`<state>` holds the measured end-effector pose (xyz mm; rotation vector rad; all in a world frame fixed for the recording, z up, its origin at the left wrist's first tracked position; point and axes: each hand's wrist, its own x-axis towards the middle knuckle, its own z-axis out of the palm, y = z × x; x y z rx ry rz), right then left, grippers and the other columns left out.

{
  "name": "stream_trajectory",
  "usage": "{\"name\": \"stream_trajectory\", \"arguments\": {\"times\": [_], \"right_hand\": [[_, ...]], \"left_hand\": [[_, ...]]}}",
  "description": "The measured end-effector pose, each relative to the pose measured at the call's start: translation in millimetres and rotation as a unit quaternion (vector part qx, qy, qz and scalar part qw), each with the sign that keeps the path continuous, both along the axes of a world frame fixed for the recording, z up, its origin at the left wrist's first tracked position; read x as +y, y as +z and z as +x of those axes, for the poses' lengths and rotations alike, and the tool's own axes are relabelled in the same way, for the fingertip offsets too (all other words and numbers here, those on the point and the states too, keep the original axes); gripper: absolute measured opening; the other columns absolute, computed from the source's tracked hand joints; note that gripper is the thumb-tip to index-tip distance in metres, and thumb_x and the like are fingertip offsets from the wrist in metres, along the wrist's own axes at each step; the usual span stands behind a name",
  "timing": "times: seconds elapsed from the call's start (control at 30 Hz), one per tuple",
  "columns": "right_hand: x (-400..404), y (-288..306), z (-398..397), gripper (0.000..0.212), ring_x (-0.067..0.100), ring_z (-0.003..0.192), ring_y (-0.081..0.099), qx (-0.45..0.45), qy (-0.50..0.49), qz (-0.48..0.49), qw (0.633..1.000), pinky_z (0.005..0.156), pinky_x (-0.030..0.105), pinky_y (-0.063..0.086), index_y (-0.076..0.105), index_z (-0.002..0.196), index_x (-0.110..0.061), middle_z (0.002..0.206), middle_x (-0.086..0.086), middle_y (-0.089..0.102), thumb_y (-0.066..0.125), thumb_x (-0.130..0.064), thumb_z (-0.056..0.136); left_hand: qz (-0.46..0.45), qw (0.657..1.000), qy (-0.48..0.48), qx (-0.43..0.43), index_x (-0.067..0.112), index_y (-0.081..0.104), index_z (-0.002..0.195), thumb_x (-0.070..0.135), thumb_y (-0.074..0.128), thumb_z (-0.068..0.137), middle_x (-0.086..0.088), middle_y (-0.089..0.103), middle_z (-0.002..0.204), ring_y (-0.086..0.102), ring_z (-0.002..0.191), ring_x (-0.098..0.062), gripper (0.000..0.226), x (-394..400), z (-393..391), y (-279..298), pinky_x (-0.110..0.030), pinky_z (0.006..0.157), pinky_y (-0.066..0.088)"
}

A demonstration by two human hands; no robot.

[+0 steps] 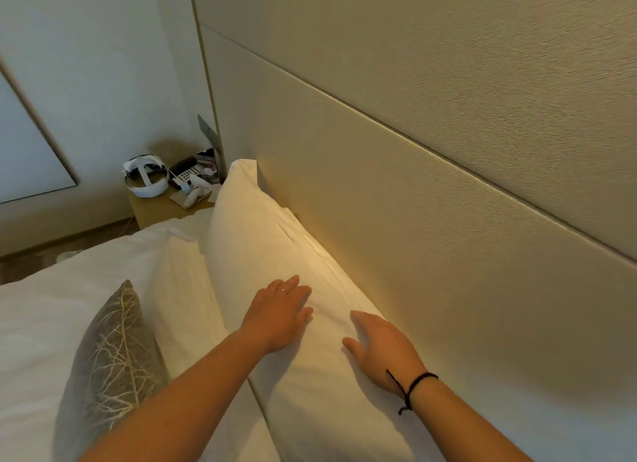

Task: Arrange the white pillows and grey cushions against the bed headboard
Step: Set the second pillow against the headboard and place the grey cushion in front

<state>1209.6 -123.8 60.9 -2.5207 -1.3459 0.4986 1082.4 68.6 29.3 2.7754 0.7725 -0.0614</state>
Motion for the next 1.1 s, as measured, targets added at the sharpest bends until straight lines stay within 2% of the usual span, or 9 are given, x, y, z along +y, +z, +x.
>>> {"name": "stream_trajectory", "arguments": {"times": [0.27,0.43,0.53,0.67,0.77,0.83,0.9,1.0,1.1], "right_hand": [[73.8,-9.2,27.7,0.041,0.022,0.124,0.047,0.094,-0.002,0.023,0.995,0.102,0.038,0.04,0.05,0.136,-0.026,0.133,0.002,0.054,0.041,-0.042,0.099],[99.1,-16.7,41.4,0.029,0.018,0.111,0.052,0.142,-0.071,0.084,0.984,0.089,0.028,0.041,0.065,0.116,-0.026,0.118,0.003,0.061,0.041,-0.021,0.1],[108.5,-20.1,43.8,0.031,0.017,0.101,0.054,0.15,-0.1,0.083,0.98,0.081,0.027,0.044,0.066,0.109,-0.029,0.115,0.0,0.057,0.04,-0.017,0.098],[117.8,-20.1,43.4,0.032,0.015,0.091,0.054,0.138,-0.076,0.062,0.986,0.076,0.025,0.046,0.06,0.113,-0.032,0.115,-0.005,0.053,0.039,-0.014,0.097],[125.3,-17.7,42.6,0.03,0.016,0.093,0.055,0.224,-0.064,0.044,0.972,0.067,0.017,0.041,0.054,0.119,-0.034,0.121,-0.003,0.055,0.04,-0.018,0.098],[129.1,-14.0,42.0,0.026,0.021,0.095,0.061,0.321,-0.09,0.038,0.942,0.063,0.023,0.046,0.051,0.118,-0.035,0.122,0.001,0.055,0.041,-0.023,0.098],[130.4,-11.4,42.6,0.023,0.017,0.094,0.062,0.344,-0.116,0.051,0.93,0.069,0.024,0.051,0.053,0.118,-0.032,0.126,-0.002,0.046,0.043,-0.025,0.098],[126.2,-6.6,38.1,0.028,0.0,0.089,0.054,0.267,-0.121,0.076,0.953,0.073,0.006,0.043,0.053,0.126,-0.027,0.135,-0.008,0.033,0.047,-0.03,0.099],[116.0,-4.2,25.2,0.06,0.01,0.113,0.053,0.148,-0.083,0.045,0.984,0.094,0.02,0.043,0.031,0.146,-0.023,0.155,-0.011,-0.002,0.05,-0.045,0.094]], "left_hand": [[0.095,0.99,-0.087,0.052,0.038,0.029,0.146,0.046,0.017,0.104,0.003,0.02,0.163,0.019,0.147,-0.029,0.044,66.0,58.3,-1.0,-0.053,0.117,0.018],[0.205,0.97,-0.108,0.077,0.027,0.048,0.129,0.024,0.033,0.1,-0.004,0.046,0.147,0.042,0.128,-0.03,0.033,119.2,102.3,12.0,-0.045,0.102,0.036],[0.28,0.944,-0.132,0.111,0.025,0.06,0.116,0.027,0.033,0.1,0.001,0.061,0.12,0.048,0.11,-0.024,0.031,148.0,121.9,18.4,-0.038,0.087,0.037],[0.324,0.92,-0.145,0.169,0.027,0.062,0.114,0.033,0.036,0.101,0.008,0.062,0.115,0.046,0.112,-0.018,0.029,188.5,141.8,28.5,-0.035,0.092,0.034],[0.341,0.902,-0.168,0.206,0.032,0.063,0.112,0.038,0.048,0.097,0.011,0.064,0.111,0.048,0.108,-0.018,0.022,217.6,146.9,39.5,-0.035,0.09,0.033],[0.345,0.904,-0.165,0.19,0.033,0.064,0.11,0.038,0.048,0.096,0.011,0.065,0.107,0.05,0.105,-0.018,0.022,233.7,149.7,48.4,-0.035,0.087,0.033],[0.331,0.92,-0.162,0.131,0.033,0.064,0.108,0.036,0.045,0.097,0.01,0.065,0.103,0.053,0.098,-0.019,0.022,245.9,153.8,55.9,-0.035,0.08,0.031],[0.297,0.944,-0.145,0.027,0.025,0.068,0.104,0.028,0.048,0.098,0.003,0.067,0.099,0.059,0.091,-0.023,0.021,251.1,154.1,52.7,-0.033,0.075,0.035],[0.254,0.966,-0.036,-0.026,0.018,0.061,0.101,0.026,0.05,0.096,-0.004,0.064,0.099,0.059,0.089,-0.028,0.015,236.6,143.6,30.4,-0.04,0.075,0.046]]}}
